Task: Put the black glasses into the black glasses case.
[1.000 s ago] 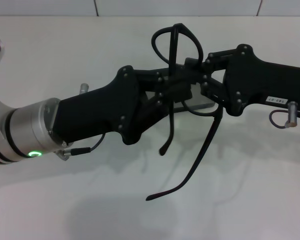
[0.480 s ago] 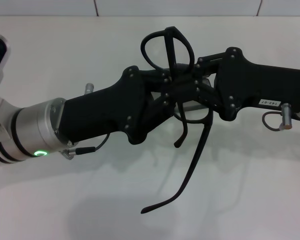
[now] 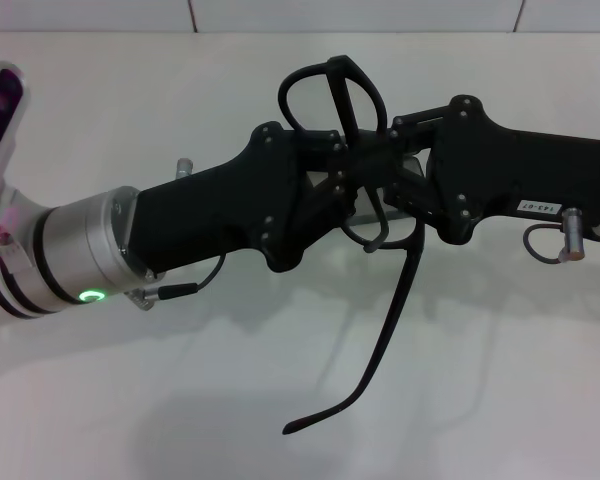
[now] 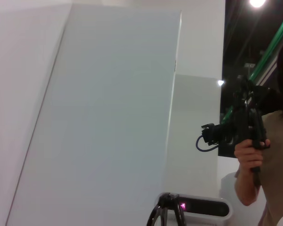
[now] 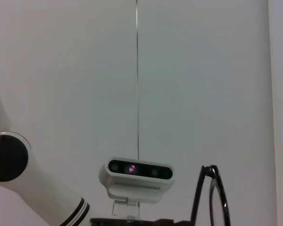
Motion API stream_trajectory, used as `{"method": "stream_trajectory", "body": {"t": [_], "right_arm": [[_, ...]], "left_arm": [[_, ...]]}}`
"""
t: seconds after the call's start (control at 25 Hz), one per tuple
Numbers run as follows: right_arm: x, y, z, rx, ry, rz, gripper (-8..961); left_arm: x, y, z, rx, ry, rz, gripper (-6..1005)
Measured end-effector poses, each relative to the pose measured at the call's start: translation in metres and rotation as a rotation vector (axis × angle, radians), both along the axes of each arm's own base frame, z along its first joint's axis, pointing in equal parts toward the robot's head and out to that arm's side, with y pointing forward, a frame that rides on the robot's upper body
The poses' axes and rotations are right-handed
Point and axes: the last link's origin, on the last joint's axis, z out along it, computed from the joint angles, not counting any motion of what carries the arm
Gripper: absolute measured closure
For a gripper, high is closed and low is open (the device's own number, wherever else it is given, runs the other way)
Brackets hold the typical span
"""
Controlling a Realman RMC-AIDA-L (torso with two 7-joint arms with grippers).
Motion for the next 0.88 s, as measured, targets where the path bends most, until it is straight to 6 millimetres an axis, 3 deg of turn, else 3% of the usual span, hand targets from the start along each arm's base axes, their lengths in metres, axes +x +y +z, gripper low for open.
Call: {"method": "stream_trajectory", "body": {"t": [0.56, 0.88], "right_arm": [[0.008, 0.0, 0.003, 0.016, 0.007, -0.034, 843], [0.023, -0.006, 0.036, 0.038, 0.162, -0.05, 843]], "left_arm": [[-0.001, -0.01, 0.008, -0.008, -0.052, -0.039, 921], [-0.015, -0.016, 0.023, 0.064, -0.088, 0.008, 921]]}}
